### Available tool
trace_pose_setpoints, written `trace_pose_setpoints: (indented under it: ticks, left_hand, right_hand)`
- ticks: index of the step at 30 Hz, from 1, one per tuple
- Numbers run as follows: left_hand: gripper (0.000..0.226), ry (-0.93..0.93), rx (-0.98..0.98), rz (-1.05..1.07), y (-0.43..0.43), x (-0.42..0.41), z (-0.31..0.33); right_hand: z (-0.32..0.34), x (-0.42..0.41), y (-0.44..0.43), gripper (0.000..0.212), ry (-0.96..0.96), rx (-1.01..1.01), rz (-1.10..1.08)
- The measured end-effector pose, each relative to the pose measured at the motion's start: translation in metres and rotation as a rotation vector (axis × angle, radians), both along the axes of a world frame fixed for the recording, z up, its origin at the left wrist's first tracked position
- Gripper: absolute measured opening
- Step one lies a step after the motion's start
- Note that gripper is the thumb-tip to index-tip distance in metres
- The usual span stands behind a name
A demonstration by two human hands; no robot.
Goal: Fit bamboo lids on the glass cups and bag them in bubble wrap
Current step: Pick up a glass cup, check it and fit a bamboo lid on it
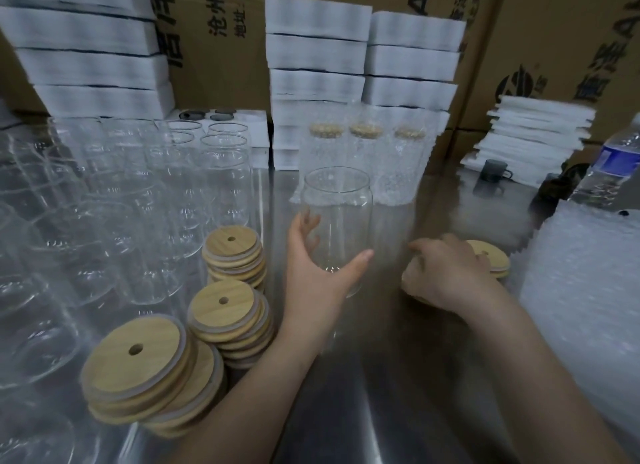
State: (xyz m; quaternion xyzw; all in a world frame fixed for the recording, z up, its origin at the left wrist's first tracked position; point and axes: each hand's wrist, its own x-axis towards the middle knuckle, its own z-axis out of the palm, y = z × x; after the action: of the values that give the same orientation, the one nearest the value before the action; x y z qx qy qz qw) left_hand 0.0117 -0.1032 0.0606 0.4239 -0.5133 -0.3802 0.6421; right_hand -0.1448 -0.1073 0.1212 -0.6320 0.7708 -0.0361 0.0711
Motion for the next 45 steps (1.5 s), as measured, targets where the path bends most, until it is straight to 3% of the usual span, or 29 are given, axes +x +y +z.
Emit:
trace_pose_setpoints:
  ticks: [7,11,13,15,19,22,28,36,41,45]
  left_hand:
    - [0.089,-0.15,0.013,0.111,-0.005,0.004,-0.002]
    - [0.095,-0.146,0.037,0.146,-0.007,0.006,-0.001]
    - [0.097,-0.158,0.031,0.155,-0.007,0.006,-0.001]
    - [0.097,-0.181,0.029,0.165,-0.007,0.005,0.0]
    - [0.101,-0.236,0.035,0.21,-0.01,0.005,-0.002]
    - [0.106,-0.241,0.046,0.221,-0.01,0.005,-0.003]
    - [0.091,-0.182,0.026,0.304,-0.015,0.005,-0.006]
    - [0.103,-0.343,-0.01,0.398,-0.012,0.001,-0.006]
    - [0.091,-0.599,-0.259,0.528,0.01,-0.009,0.009]
    - [0.07,-0.726,-0.492,0.474,0.028,-0.02,0.02]
  right_hand:
    - [-0.001,-0.002,-0.003,0.037,-0.017,-0.07,0.014]
    - [-0.003,-0.002,-0.008,0.048,-0.23,-0.36,0.018]
    - [-0.006,0.001,-0.01,0.043,-0.496,-0.554,0.058]
    - [-0.006,0.008,-0.011,0.032,-0.869,-0.614,0.051]
    - [-0.003,0.028,-0.015,0.021,-1.667,-0.402,-0.085]
    - [-0.008,0.035,-0.02,0.021,-1.897,-0.332,-0.182]
    - [-0.014,0.032,-0.031,0.017,-1.848,-0.335,-0.092]
    - [-0.027,0.037,-0.04,0.051,-1.744,-0.392,-0.064]
    - [-0.03,0.036,-0.043,0.034,-1.724,-0.429,-0.033]
    - [-0.031,0.032,-0.039,0.023,-1.708,-0.419,-0.032]
